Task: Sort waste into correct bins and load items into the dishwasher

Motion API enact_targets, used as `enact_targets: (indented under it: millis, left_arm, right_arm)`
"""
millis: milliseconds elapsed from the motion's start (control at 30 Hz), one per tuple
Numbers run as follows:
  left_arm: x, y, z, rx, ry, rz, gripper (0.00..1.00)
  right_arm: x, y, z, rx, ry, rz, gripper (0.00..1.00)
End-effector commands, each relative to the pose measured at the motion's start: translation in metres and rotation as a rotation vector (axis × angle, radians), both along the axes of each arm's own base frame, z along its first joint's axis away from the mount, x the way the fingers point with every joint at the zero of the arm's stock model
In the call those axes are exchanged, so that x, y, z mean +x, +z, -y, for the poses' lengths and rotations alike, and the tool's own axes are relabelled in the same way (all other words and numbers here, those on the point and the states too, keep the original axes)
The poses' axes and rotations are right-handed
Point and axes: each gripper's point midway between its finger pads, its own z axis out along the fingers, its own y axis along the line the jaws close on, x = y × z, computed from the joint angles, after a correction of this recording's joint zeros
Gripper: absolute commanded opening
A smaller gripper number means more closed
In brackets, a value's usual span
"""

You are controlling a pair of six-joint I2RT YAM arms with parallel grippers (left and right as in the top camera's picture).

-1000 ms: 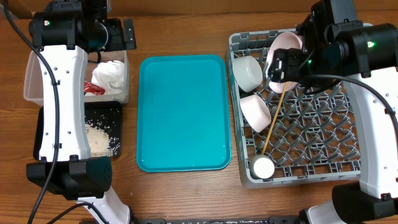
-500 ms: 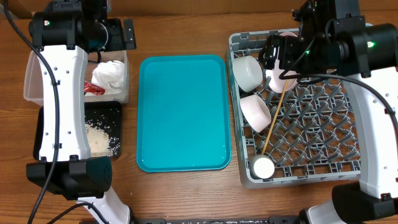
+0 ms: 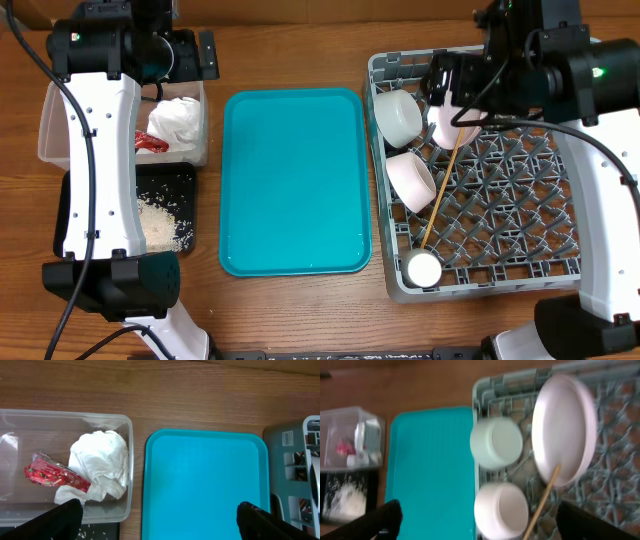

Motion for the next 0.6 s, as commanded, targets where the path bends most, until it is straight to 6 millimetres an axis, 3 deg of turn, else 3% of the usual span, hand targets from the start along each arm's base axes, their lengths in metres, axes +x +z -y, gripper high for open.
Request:
enact_targets:
  millis: [0, 100, 200, 300, 567]
  left_arm:
    - [-0.001, 0.001, 0.003, -0.003, 0.003, 0.001, 1.0]
    - [-0.001, 0.001, 0.003, -0.003, 0.003, 0.001, 1.0]
    - [-0.001, 0.001, 0.003, -0.003, 0.003, 0.001, 1.0]
    - [-0.001, 0.001, 0.003, -0.003, 0.003, 0.001, 1.0]
    - [-0.001, 0.001, 0.003, -0.003, 0.003, 0.001, 1.0]
  right_arm:
    - [-0.005, 0.057, 0.011, -0.024, 0.0, 0.265, 1.0]
    - [-0.011, 0.077, 0.012, 0.003, -0.006, 0.417, 1.0]
    - [-0.023, 0.075, 0.015, 0.013, -0.006, 0.524, 1.0]
    - [-0.039, 0.06, 0.021, -0.015, 0.005, 0.62, 1.0]
    - [-0.096, -0.005, 0.049, -0.015, -0.069, 0.881, 1.0]
